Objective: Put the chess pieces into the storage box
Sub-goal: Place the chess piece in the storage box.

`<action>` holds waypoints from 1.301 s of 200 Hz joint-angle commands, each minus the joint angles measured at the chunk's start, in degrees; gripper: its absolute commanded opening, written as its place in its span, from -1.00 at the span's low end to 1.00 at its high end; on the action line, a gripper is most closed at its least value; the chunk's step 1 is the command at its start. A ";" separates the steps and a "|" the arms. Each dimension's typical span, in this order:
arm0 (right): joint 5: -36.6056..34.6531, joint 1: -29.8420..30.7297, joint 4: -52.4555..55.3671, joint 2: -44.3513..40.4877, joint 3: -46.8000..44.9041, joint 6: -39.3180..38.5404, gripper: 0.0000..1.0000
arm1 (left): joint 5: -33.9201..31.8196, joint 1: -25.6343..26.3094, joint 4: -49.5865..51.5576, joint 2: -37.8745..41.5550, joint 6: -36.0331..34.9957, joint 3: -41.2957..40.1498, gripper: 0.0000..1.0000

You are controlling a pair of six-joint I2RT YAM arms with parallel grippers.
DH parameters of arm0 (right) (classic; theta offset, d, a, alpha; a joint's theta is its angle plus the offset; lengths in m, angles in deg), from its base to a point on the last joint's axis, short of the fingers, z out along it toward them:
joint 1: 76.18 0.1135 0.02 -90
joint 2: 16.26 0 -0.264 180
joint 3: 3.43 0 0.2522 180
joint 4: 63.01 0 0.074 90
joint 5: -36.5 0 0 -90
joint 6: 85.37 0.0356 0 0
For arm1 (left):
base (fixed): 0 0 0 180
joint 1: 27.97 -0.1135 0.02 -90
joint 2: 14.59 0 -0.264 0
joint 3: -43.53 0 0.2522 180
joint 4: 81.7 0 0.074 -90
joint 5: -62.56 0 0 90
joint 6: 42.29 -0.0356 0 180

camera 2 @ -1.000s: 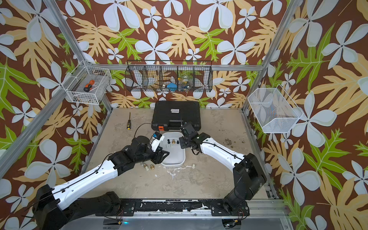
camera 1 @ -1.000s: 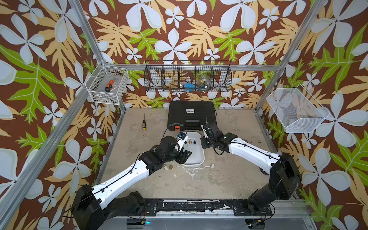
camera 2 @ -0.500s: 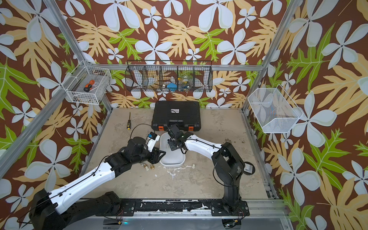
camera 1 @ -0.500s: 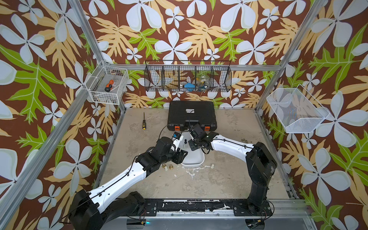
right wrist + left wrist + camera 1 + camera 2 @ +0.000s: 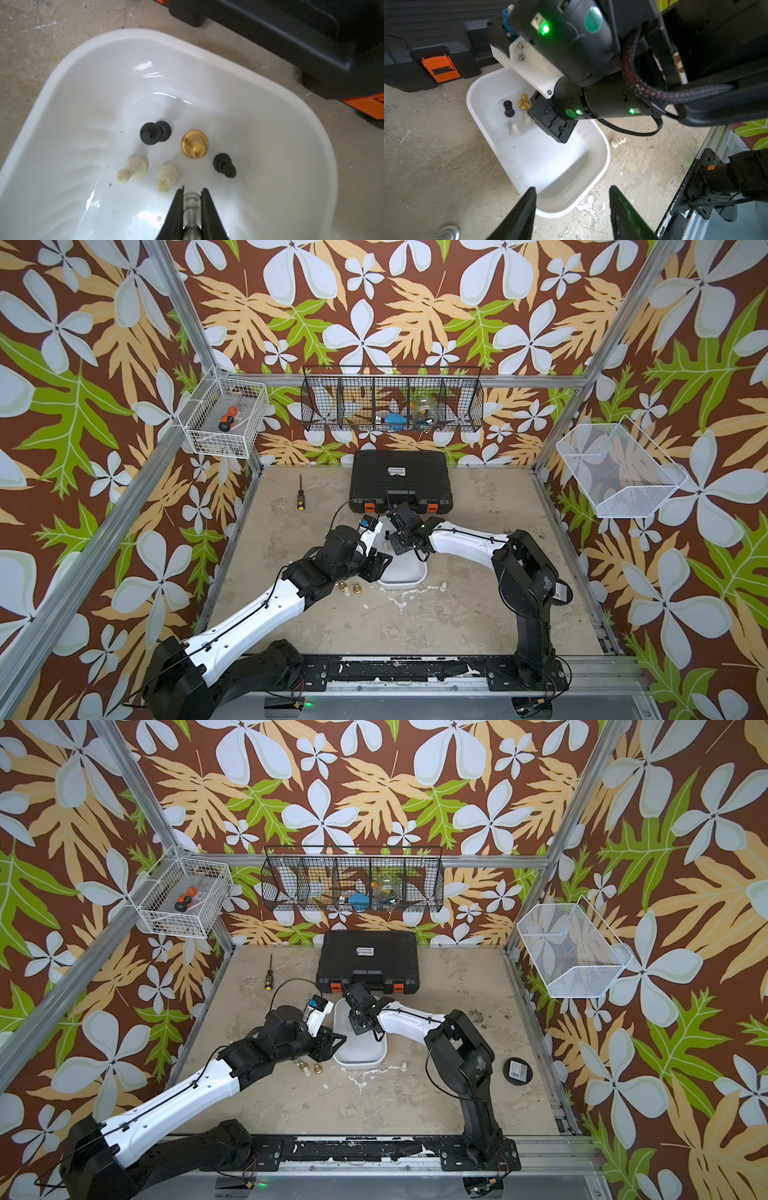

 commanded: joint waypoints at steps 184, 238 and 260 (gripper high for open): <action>-2.79 -0.53 -1.28 2.58 -0.38 0.70 -0.67 | 0.98 -0.07 -0.26 -0.45 -0.37 0.23 0.17; -3.25 -0.44 -1.14 1.79 -0.13 0.63 -0.45 | 1.07 -0.04 -0.33 -0.49 -0.51 0.23 0.17; -3.43 -0.41 -0.85 1.29 0.28 0.43 -0.38 | 1.24 -0.04 -0.27 -0.82 -0.55 0.31 0.17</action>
